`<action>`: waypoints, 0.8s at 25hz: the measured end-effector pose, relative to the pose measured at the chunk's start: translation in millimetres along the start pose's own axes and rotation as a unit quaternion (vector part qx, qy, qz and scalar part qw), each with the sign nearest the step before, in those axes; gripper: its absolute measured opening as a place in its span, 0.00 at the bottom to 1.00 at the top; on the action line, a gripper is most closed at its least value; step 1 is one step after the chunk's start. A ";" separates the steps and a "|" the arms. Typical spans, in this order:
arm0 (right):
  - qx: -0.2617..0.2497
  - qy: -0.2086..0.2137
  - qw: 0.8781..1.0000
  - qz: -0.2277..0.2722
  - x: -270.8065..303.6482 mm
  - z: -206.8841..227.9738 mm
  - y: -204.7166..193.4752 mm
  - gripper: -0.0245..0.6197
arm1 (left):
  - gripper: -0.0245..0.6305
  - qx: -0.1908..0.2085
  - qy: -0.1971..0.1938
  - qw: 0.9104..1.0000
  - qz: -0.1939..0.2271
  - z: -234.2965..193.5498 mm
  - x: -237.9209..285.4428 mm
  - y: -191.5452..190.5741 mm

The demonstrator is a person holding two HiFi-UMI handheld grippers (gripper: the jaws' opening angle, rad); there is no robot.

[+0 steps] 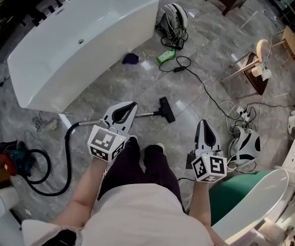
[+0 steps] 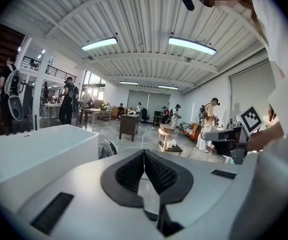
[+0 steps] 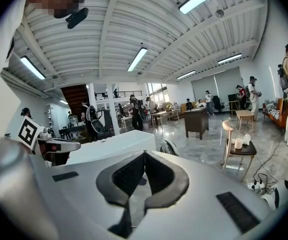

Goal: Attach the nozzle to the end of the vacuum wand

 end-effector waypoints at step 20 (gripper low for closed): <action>-0.011 -0.029 1.000 0.007 -10.6 32.0 13.1 0.06 | 0.05 0.001 -0.006 1.000 0.001 10.7 12.0 14.0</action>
Point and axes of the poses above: the fingertips, and each gripper's own axes: x forward along the fingers, z to its right, y out of its top, the point moved 7 cm from there along -x, backward along the fingers
